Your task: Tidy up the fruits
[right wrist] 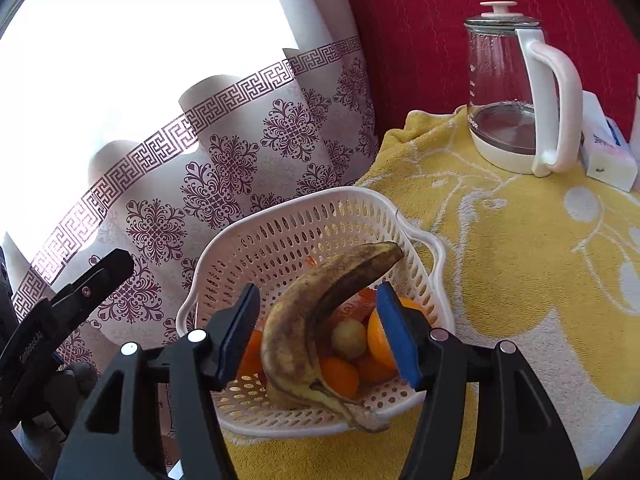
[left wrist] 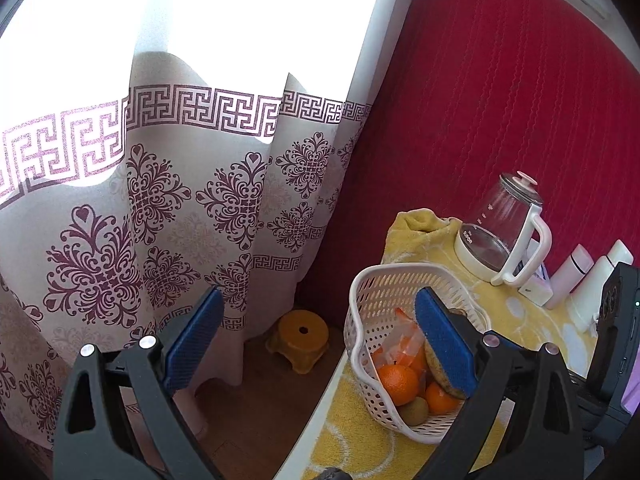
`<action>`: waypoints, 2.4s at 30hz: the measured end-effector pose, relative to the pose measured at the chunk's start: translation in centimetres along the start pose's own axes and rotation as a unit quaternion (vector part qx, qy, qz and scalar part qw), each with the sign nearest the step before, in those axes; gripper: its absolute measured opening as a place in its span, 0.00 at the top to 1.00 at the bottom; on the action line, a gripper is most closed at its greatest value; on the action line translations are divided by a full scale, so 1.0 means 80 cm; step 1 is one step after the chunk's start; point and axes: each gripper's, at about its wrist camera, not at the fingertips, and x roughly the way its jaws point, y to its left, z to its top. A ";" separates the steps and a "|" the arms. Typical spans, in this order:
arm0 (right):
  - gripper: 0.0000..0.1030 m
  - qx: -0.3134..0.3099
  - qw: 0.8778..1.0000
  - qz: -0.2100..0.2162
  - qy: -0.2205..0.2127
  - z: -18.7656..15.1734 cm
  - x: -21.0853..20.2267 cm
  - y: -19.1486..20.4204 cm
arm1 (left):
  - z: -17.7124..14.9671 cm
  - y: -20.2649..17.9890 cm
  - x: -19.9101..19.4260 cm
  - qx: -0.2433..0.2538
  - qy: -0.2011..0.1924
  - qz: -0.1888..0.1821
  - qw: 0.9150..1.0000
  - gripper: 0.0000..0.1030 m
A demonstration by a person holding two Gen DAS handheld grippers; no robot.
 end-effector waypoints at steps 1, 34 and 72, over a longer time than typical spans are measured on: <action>0.41 0.006 1.000 0.001 -0.001 -0.002 -0.004 -0.004 | 0.000 -0.001 0.000 0.001 0.000 0.000 1.000 0.05; 0.18 -0.026 0.994 -0.059 -0.088 -0.069 -0.119 -0.030 | -0.027 -0.047 -0.014 0.065 0.004 -0.008 0.998 0.05; 0.05 -0.184 0.962 -0.146 -0.138 -0.108 -0.163 0.030 | -0.062 -0.108 -0.081 0.145 -0.089 0.048 0.984 0.03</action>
